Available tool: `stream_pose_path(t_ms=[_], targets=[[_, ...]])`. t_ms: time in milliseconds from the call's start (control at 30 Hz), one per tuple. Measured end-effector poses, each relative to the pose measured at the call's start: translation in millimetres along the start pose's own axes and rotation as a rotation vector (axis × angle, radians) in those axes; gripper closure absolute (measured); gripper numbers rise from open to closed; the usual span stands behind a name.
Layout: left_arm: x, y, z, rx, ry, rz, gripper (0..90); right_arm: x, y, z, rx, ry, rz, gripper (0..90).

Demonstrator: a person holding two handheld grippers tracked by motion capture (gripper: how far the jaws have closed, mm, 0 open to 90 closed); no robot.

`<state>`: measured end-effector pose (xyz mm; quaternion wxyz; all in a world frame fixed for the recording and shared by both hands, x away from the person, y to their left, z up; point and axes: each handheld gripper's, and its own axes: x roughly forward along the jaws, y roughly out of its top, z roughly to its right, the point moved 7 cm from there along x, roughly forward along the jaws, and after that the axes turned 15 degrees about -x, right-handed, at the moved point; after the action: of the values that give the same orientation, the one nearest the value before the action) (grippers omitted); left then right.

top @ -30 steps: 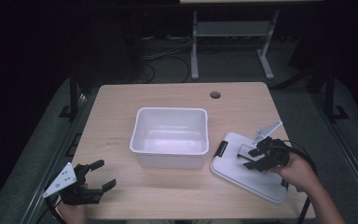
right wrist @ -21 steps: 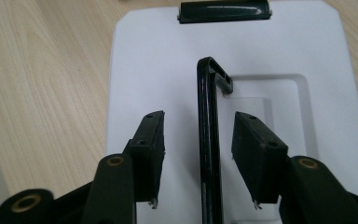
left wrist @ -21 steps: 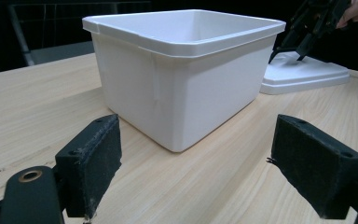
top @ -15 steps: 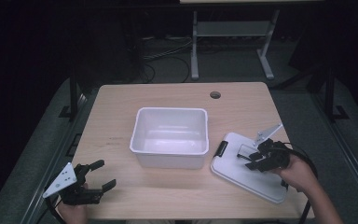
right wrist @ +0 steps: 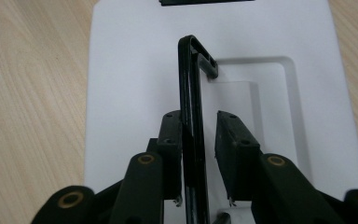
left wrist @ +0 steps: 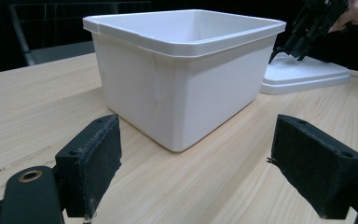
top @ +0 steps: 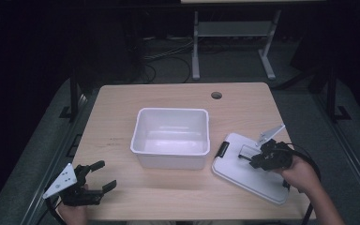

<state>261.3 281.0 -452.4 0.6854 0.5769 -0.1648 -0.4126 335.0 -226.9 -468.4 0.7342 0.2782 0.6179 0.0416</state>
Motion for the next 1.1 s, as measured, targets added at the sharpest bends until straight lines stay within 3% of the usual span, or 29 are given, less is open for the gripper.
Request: stream_pose_path(t_ms=[333, 1100], targets=[[0.0, -0.1, 0.0, -0.001, 0.001, 0.0, 15.7, -3.6, 0.9, 4.9, 0.003, -0.024, -0.009, 76.0], [0.2, -0.1, 0.1, -0.001, 0.0, 0.0, 15.7, -4.7, 0.4, 13.3, 0.004, -0.017, -0.035, 81.7]])
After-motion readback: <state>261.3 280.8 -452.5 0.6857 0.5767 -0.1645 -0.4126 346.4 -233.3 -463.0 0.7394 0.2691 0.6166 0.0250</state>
